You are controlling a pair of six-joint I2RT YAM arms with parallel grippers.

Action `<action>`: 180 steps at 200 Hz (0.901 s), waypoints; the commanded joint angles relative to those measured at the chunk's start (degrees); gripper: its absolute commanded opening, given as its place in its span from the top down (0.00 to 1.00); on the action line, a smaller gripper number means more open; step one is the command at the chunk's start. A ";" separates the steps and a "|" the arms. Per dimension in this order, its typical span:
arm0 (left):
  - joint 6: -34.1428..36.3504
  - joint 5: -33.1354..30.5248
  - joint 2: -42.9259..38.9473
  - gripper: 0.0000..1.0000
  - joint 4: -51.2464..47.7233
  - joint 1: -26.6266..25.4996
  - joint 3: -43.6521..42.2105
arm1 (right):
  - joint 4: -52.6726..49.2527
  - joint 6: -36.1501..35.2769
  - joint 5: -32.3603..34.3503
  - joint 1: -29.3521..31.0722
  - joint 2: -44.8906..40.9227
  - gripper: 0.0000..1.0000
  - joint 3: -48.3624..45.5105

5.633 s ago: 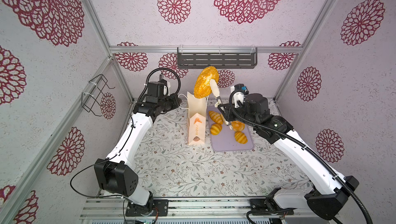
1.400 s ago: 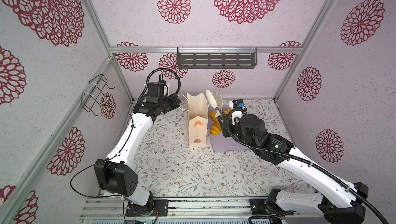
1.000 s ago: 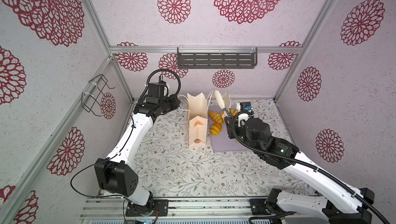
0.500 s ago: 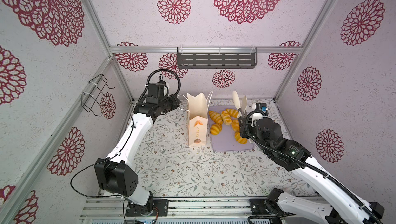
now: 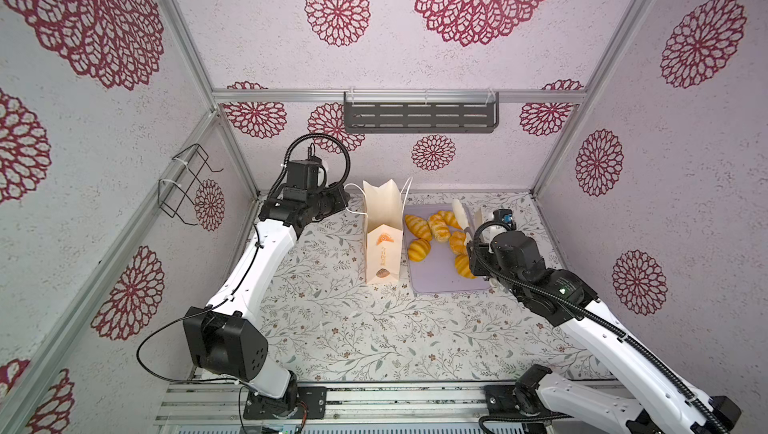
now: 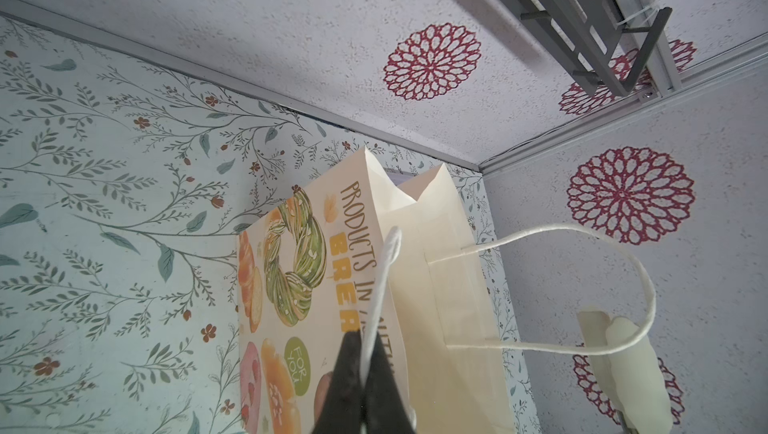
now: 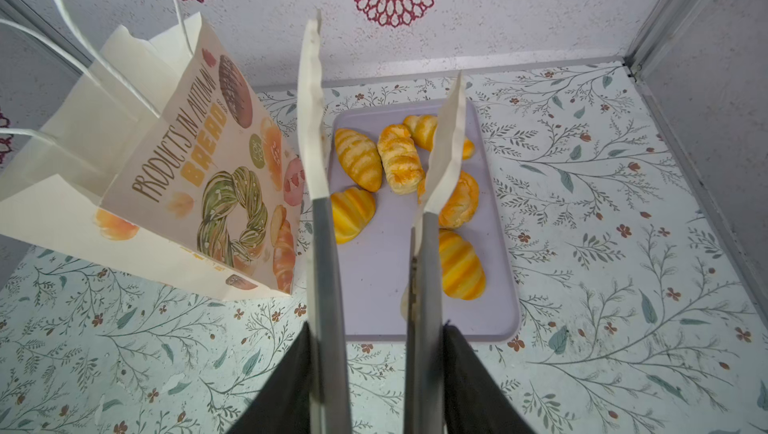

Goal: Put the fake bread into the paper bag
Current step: 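Move the tongs with the right gripper over the striped yellow bun on the tray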

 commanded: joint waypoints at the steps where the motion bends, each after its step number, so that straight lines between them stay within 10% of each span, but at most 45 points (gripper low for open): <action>1: 0.08 0.02 -1.56 1.00 1.15 -0.11 -0.78 | -0.64 -0.55 -0.90 -0.86 0.22 0.52 0.90; 180: 0.16 -0.23 -1.48 1.00 1.32 -0.19 -0.94 | -6.15 -4.59 -0.82 -2.82 3.08 0.42 -6.62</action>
